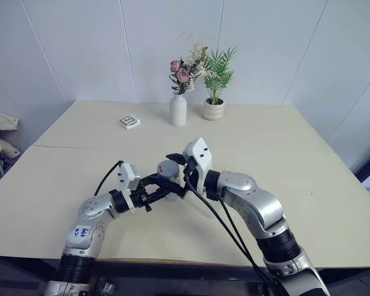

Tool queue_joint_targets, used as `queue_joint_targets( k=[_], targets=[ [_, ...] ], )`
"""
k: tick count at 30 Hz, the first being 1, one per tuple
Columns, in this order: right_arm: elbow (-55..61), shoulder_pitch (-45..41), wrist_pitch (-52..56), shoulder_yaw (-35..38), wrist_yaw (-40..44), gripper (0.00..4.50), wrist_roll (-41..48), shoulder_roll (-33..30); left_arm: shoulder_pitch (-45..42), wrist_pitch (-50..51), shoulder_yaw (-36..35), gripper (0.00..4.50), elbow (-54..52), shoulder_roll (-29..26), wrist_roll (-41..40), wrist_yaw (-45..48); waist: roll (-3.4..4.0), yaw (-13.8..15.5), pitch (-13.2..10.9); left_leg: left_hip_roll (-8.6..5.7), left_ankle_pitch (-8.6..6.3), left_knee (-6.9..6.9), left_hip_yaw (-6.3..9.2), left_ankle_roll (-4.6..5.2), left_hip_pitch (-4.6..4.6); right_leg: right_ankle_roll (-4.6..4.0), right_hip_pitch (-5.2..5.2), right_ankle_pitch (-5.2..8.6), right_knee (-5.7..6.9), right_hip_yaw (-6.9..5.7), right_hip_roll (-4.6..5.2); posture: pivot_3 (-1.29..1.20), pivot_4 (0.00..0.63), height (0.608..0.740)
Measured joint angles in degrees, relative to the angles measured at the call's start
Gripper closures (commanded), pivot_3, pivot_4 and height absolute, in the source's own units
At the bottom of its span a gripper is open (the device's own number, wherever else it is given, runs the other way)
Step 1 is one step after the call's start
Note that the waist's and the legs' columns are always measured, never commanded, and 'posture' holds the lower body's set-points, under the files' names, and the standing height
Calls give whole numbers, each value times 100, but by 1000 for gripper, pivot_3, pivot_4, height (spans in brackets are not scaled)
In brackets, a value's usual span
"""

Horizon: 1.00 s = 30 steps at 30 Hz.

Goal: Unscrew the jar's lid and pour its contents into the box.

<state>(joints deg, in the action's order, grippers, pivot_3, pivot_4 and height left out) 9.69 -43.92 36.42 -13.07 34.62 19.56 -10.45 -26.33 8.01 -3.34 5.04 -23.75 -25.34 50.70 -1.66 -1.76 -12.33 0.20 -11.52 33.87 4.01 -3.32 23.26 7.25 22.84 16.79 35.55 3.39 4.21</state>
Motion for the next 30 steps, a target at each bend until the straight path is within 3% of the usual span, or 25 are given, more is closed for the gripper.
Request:
queue_joint_targets(
  k=[3,9,19,26,30],
  targets=[
    [38,0,10,1,0,0,3,-1,0,-1,0,2586,1,1,4,0,0,1,0,0,0,-1,0,0,0,0,0,0,-1,0,0,0,150,740],
    [38,0,22,36,-4,1931,5,-29,0,-53,1,2586,14,18,10,11,0,3,0,0,0,-1,0,0,0,0,0,0,-1,0,0,0,150,740],
    [36,0,28,63,62,1939,24,-45,0,-73,2,2586,25,47,11,26,0,2,0,0,0,-5,0,0,1,-1,2,1,-2,0,0,0,150,740],
    [-239,-266,6,226,2182,1939,807,-995,-84,251,294,2586,-69,-122,-344,1098,0,9,-1,-2,-2,-4,0,3,4,3,1,3,-7,-3,0,0,150,740],
    [-538,-504,-20,224,2901,1939,900,-1249,-267,387,393,2586,-61,-192,-360,1411,4,-40,-3,2,-2,-4,-1,3,2,1,1,4,-2,-1,-4,0,150,740]
  ],
)
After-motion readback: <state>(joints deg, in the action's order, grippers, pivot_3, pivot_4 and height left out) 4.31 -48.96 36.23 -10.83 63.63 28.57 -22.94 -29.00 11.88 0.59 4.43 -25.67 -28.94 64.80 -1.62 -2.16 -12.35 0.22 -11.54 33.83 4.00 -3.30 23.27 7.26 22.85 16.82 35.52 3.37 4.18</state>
